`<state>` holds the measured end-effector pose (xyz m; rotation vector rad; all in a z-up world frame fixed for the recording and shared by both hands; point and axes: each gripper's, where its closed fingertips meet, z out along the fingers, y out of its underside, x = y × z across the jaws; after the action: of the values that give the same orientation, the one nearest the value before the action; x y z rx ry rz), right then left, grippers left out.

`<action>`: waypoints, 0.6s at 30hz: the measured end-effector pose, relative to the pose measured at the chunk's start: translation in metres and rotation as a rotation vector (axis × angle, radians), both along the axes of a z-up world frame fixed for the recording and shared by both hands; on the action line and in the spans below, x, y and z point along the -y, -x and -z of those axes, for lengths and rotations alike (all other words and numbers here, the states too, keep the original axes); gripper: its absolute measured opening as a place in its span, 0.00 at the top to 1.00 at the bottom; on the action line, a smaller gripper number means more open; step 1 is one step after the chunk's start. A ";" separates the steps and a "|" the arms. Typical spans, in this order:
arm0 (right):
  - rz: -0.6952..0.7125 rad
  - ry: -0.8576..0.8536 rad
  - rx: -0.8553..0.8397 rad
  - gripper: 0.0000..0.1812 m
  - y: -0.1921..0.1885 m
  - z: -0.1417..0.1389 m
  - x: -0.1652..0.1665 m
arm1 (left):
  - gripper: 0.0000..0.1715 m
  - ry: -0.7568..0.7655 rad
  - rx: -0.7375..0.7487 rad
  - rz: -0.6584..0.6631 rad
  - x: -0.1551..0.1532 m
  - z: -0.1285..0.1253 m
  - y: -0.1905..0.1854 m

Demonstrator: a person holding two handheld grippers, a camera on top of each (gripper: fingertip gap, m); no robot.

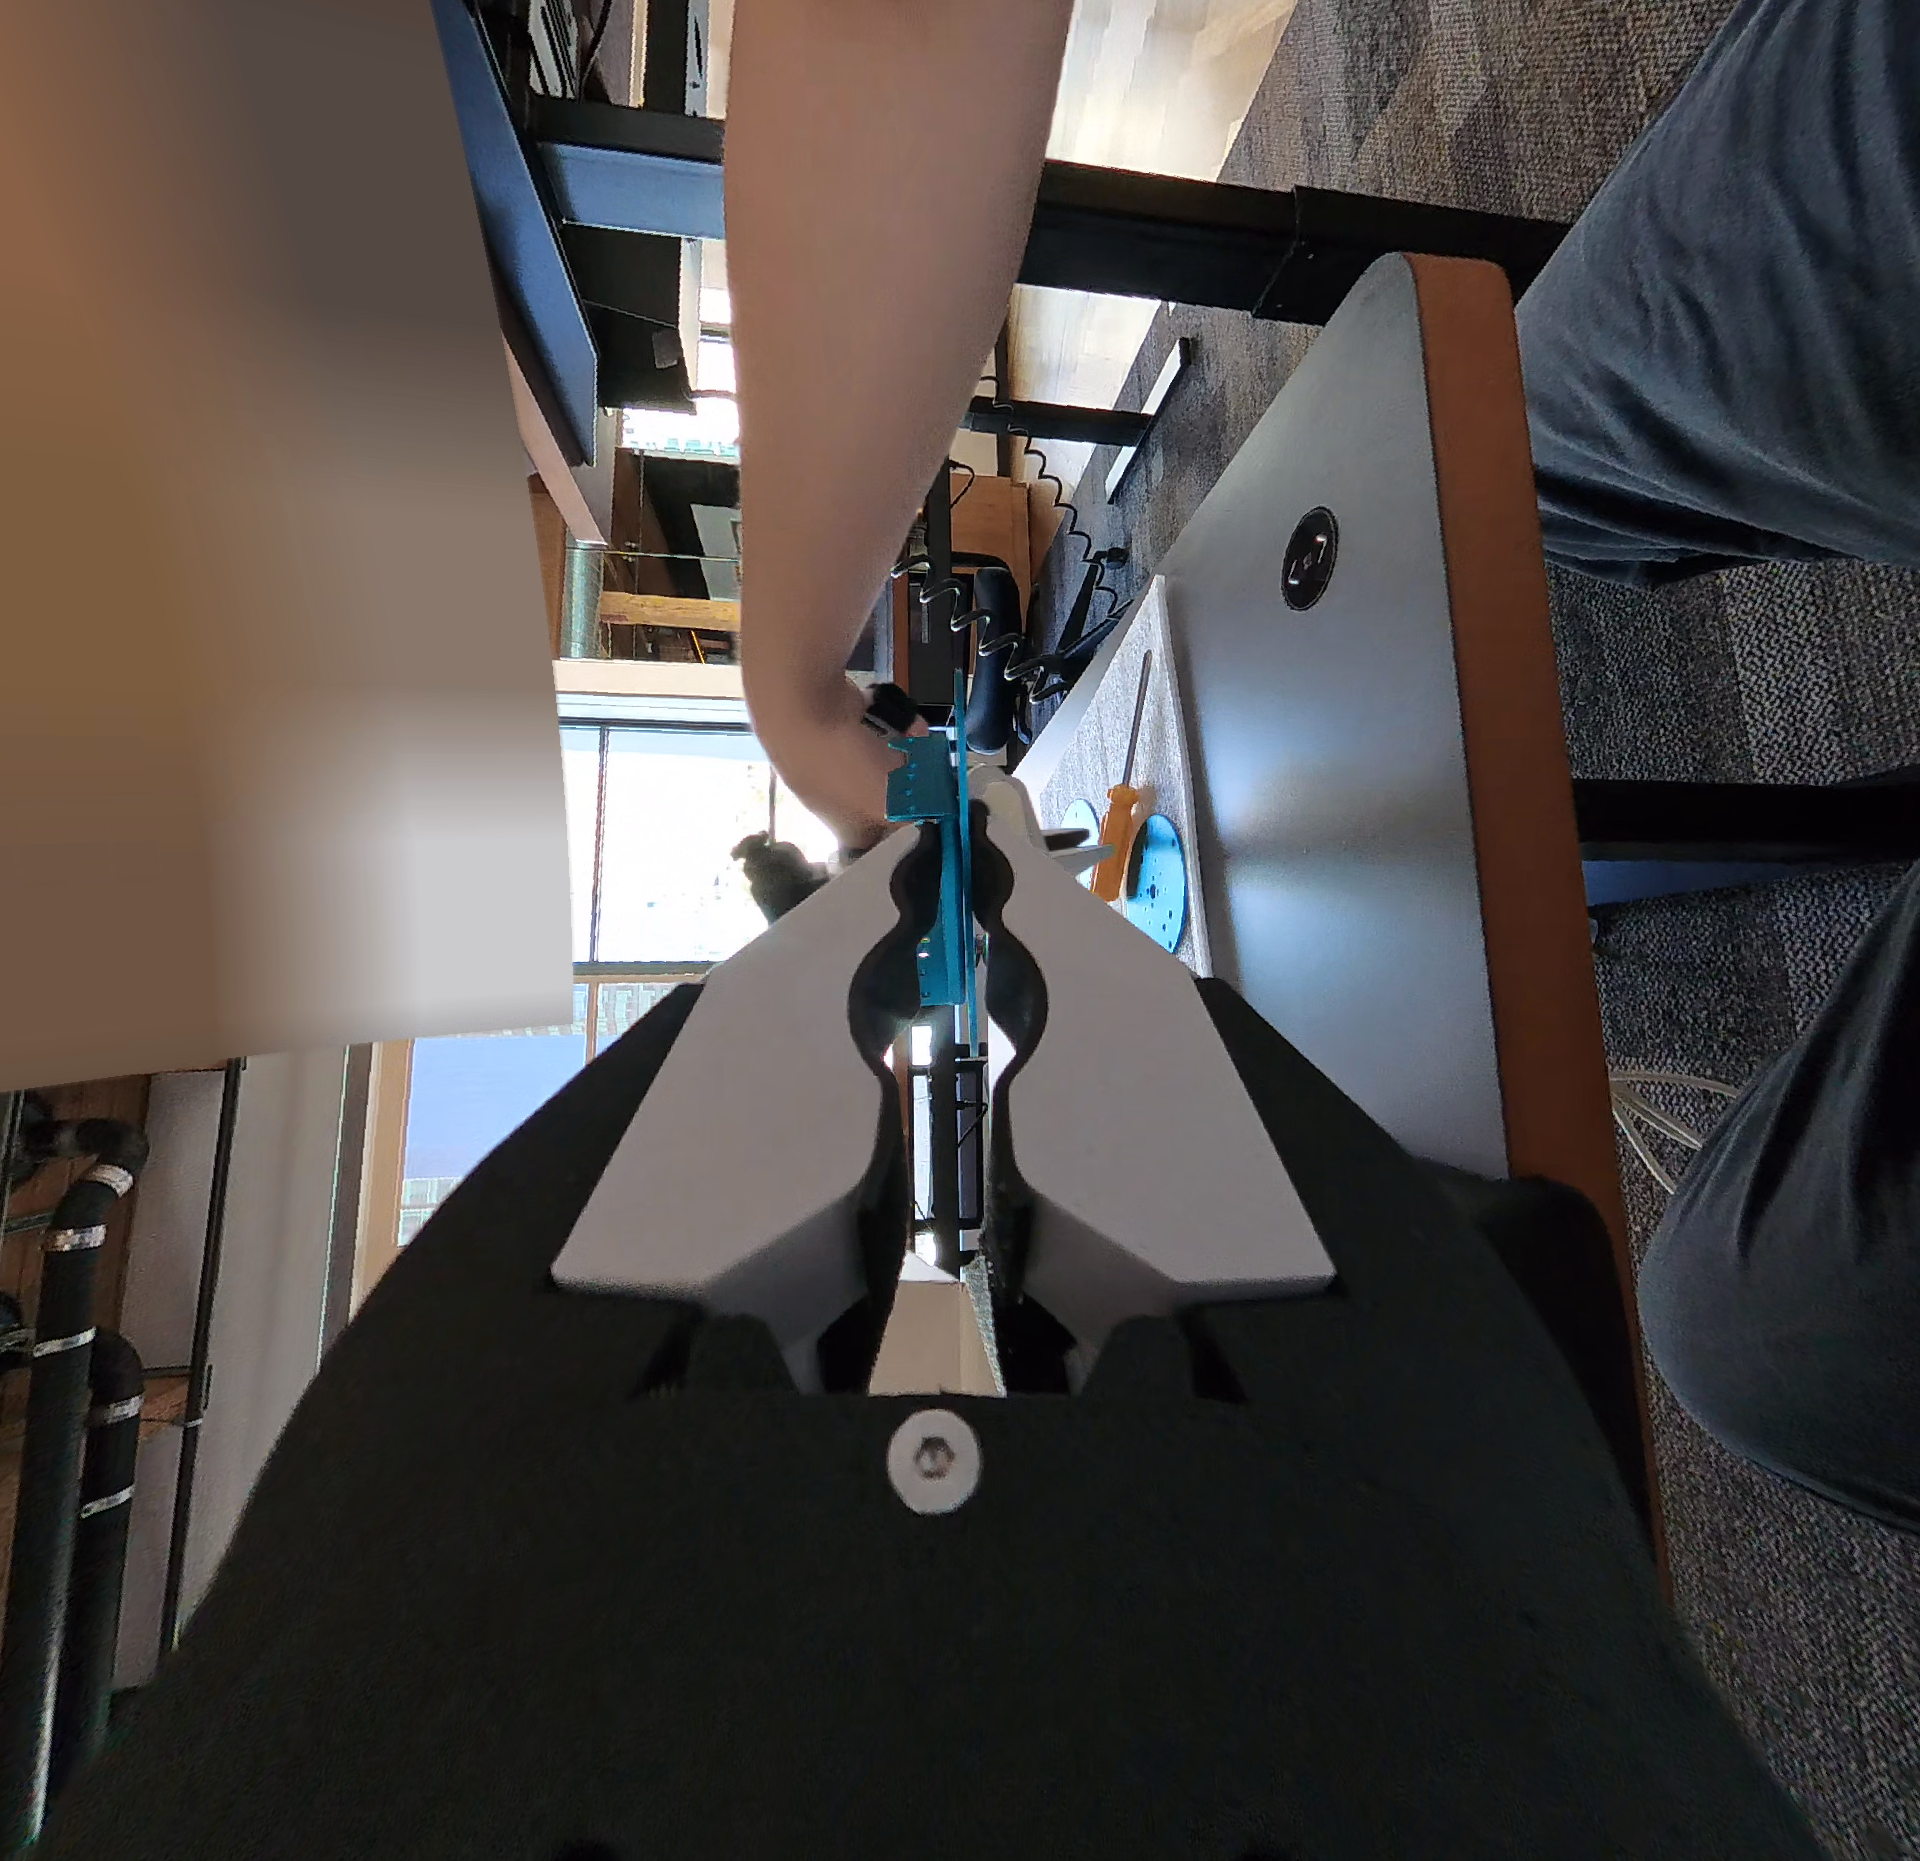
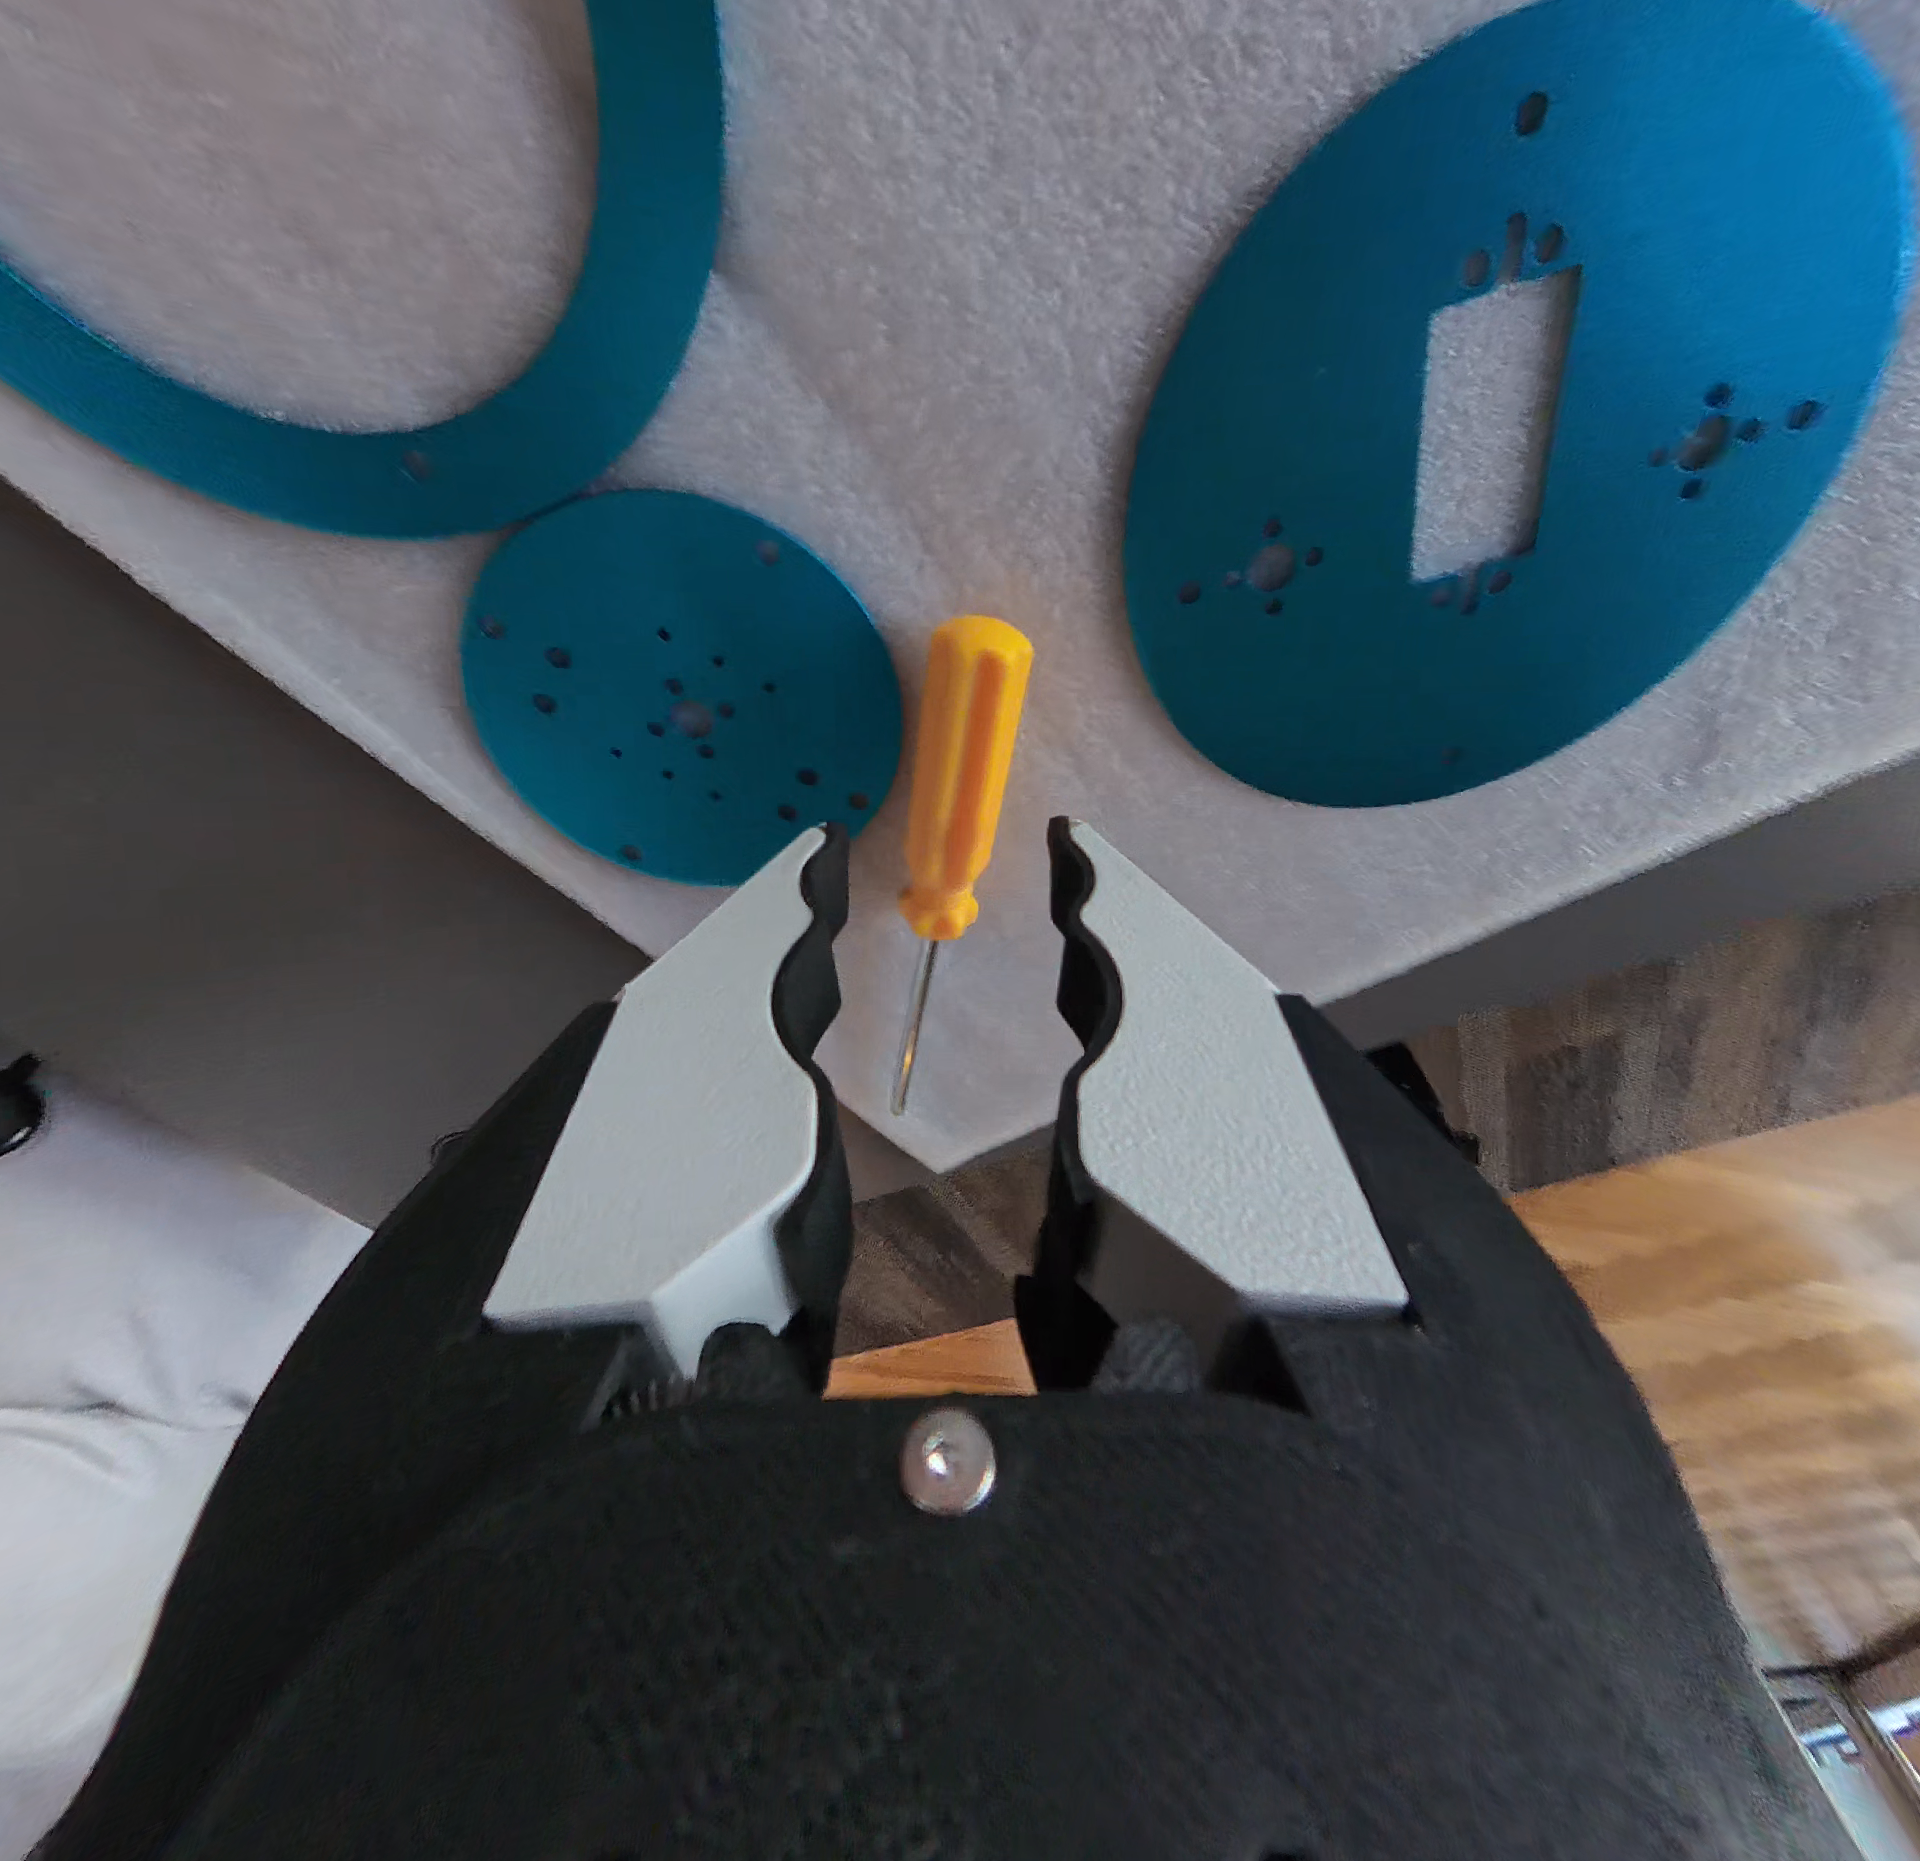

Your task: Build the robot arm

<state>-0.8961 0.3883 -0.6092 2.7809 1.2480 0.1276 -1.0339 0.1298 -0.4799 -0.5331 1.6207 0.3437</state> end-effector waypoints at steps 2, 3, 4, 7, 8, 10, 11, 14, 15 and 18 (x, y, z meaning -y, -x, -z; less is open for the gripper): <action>0.006 0.041 0.000 0.81 0.002 0.009 0.002 | 0.98 0.002 0.003 0.001 -0.001 -0.001 0.001; 0.005 0.053 0.033 0.81 -0.003 0.012 0.002 | 0.98 0.000 0.005 0.005 -0.001 -0.001 0.000; -0.012 0.070 0.061 0.84 -0.006 0.015 0.004 | 0.98 -0.004 0.005 0.009 0.000 -0.002 0.000; -0.043 0.076 0.038 0.90 -0.005 0.015 0.005 | 0.98 -0.020 0.011 0.011 0.000 -0.005 0.001; -0.034 0.065 0.020 0.90 -0.005 0.013 0.005 | 0.98 -0.021 0.016 0.013 0.000 -0.006 0.001; -0.016 0.023 -0.049 0.90 -0.004 0.003 0.004 | 0.98 -0.015 0.028 0.012 -0.001 -0.007 0.003; -0.008 -0.010 -0.096 0.90 -0.003 -0.005 0.004 | 0.98 -0.018 0.034 0.012 -0.001 -0.008 0.004; 0.001 -0.163 -0.297 0.90 0.005 -0.045 0.004 | 0.98 -0.034 0.042 0.014 -0.001 -0.011 0.005; -0.012 -0.224 -0.405 0.90 0.014 -0.066 0.010 | 0.98 -0.042 0.041 0.016 -0.001 -0.011 0.005; -0.137 -0.392 -0.881 0.91 0.056 -0.159 0.055 | 0.98 -0.053 0.033 0.024 0.000 -0.010 0.004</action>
<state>-0.9526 0.3338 -0.4503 3.1817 1.7110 -1.0623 -1.0374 0.1299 -0.4700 -0.4761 1.5807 0.3576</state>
